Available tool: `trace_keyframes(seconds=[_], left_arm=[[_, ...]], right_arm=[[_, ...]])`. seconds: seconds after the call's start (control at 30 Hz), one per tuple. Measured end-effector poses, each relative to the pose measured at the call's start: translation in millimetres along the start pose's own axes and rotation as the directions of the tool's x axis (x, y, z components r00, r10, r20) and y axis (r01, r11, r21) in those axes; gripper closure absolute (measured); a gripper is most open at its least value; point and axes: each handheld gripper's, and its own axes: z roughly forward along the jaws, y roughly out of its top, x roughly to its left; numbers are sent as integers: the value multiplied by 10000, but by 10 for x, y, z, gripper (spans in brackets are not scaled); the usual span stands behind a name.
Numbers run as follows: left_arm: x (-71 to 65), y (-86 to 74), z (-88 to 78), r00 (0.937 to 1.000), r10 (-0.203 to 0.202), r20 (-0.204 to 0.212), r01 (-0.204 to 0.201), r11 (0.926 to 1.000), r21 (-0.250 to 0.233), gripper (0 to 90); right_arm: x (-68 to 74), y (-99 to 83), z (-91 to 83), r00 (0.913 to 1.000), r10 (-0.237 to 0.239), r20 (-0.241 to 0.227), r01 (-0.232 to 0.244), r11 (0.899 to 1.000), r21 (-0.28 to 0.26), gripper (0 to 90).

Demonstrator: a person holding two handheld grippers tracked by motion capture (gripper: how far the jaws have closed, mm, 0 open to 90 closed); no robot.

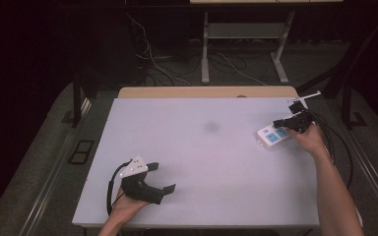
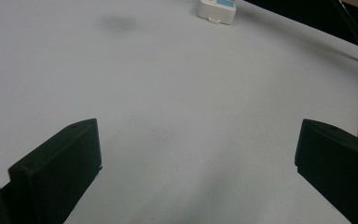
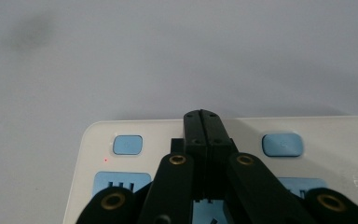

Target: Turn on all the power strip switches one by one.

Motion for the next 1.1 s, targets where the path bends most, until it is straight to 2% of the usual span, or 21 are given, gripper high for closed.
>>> trace_keyframes(seconds=[0.1, 0.23, 0.4, 0.7, 0.87, 1.0, 1.1], left_arm=[[-2, 1, 0, 10000, 3, -1, -3, 10000, 1, 0], [10, 1, 4, 10000, -17, 2, 17, 10000, 40, 0], [11, 2, 8, 10000, -14, -12, 14, 10000, 53, 0], [25, 0, 9, 10000, -57, -22, 57, 10000, 28, 0], [29, 0, 4, 10000, -52, -12, 52, 10000, 33, 0], [50, -2, 1, 9999, -118, -60, 118, 9999, 3, 0], [50, -3, -2, 9999, -151, -56, 151, 9999, -9, 0]], right_arm=[[7, -7, 0, 9999, -97, 67, 98, 9999, -66, 900], [-14, -37, -2, 10000, 55, -81, -57, 9996, -272, 900], [24, -10, -1, 9998, -137, 149, 139, 9998, -108, 900], [32, 10, 3, 9998, -160, 133, 160, 9999, -25, 900], [31, 5, -15, 9990, -416, 152, 417, 9991, -62, 900], [12, 18, -60, 9994, -343, -26, 342, 9990, -278, 900], [0, 61, -108, 9991, -434, 17, 435, 9987, -263, 900]])
